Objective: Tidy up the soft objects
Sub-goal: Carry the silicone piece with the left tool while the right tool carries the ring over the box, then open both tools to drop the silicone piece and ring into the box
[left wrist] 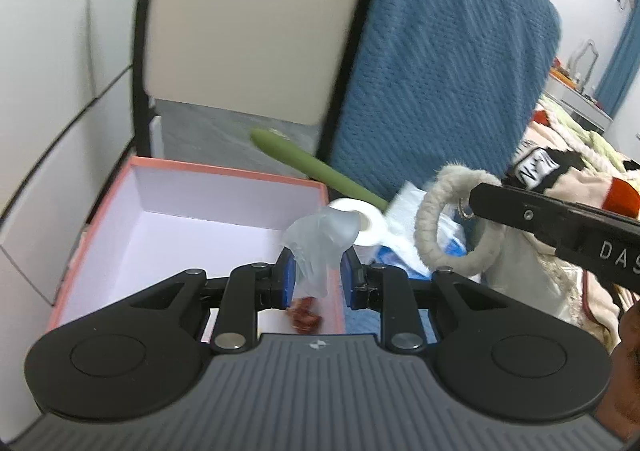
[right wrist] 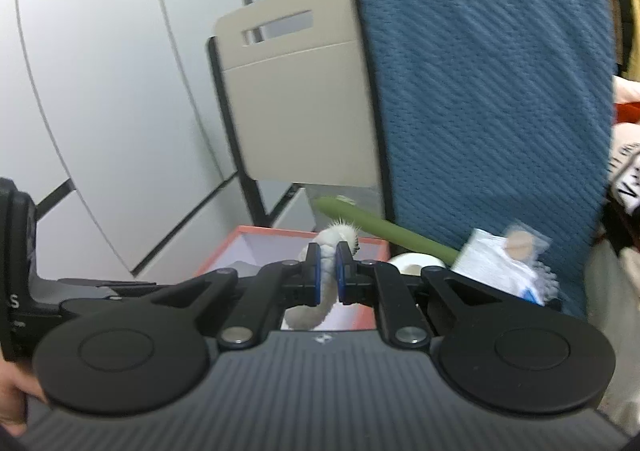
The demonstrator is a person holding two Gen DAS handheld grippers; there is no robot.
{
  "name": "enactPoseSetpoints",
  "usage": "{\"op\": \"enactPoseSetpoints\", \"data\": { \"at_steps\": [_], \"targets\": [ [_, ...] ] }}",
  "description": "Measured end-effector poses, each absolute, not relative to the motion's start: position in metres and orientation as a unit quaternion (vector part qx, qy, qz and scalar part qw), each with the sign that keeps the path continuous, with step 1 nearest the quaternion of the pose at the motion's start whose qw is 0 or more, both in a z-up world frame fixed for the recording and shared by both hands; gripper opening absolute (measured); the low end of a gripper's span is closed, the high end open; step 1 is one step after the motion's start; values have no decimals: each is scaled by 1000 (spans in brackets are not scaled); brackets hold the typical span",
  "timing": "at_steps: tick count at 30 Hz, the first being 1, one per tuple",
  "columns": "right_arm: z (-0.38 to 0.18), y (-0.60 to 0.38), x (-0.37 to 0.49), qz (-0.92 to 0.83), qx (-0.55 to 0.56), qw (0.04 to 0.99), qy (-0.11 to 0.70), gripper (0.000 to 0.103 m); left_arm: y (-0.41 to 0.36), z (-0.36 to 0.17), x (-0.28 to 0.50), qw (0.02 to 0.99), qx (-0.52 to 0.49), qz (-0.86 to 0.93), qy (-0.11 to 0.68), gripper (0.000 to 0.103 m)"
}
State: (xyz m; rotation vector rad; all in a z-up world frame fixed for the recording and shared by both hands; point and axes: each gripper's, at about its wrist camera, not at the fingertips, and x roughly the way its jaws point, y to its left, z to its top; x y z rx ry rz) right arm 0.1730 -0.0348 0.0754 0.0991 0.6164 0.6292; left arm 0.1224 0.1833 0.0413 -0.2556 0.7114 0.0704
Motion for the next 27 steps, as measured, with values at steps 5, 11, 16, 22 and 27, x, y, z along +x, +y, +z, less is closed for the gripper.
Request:
{"op": "enactPoseSetpoints", "data": {
  "at_steps": [5,11,16,22,27],
  "targets": [
    [69,4,174,327,42,892,309,11,226,34,113,922,-132,60,360,27],
    [43,51,180,343,28,874,343,11,276,9,106,904,-148,90,390,27],
    [8,83,187,336,-5,860,384,11,305,-21,108,887,-166,99,419,27],
    [-35,107,193,329,-37,841,428,11,327,-58,108,871,-176,103,447,27],
    [-63,122,194,329,-50,826,456,12,337,-73,105,862,-191,107,457,27]
  ]
}}
